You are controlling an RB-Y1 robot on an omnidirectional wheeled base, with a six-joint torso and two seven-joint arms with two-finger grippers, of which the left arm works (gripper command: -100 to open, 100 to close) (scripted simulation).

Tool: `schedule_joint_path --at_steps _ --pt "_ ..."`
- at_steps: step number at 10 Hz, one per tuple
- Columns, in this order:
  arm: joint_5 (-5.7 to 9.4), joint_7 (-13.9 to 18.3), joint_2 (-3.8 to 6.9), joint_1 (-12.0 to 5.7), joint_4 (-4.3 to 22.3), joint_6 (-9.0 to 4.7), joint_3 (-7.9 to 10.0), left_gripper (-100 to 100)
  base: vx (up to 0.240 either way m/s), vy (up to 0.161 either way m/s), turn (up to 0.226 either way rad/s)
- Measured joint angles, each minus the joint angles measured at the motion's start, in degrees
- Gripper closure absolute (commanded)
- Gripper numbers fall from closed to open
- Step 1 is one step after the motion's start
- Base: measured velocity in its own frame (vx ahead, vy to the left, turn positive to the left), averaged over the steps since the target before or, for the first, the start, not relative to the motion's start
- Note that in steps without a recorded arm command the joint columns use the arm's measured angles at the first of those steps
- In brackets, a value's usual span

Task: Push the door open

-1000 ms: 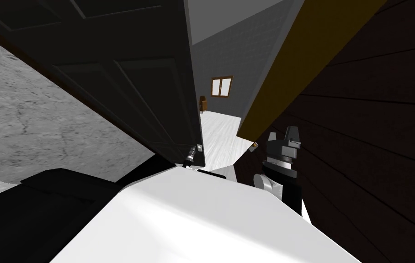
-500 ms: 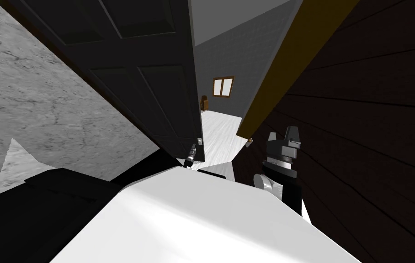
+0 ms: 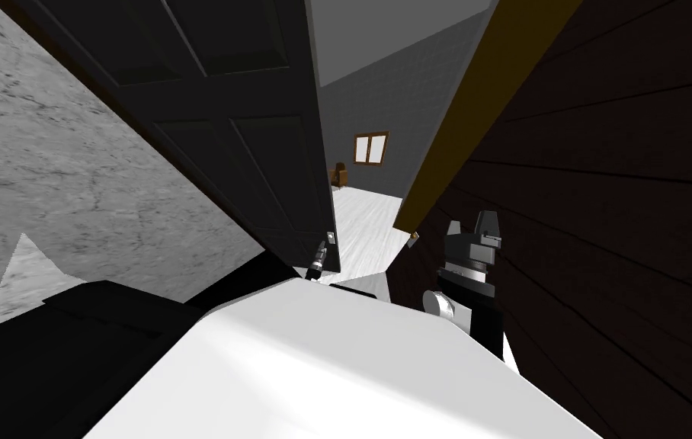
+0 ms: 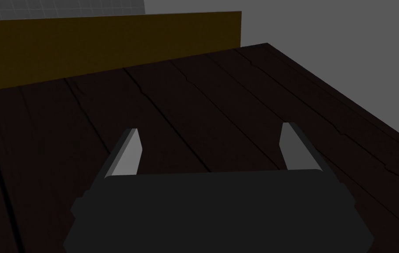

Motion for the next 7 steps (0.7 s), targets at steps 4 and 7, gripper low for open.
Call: schedule_joint_path --at_steps 4,7 --pt "0.15 -0.21 -0.27 -0.18 0.68 -0.93 0.45 -100 0.207 -0.001 -0.021" --pt "0.18 -0.31 -0.69 -0.11 0.94 -1.25 0.55 100 0.011 0.000 -0.002"
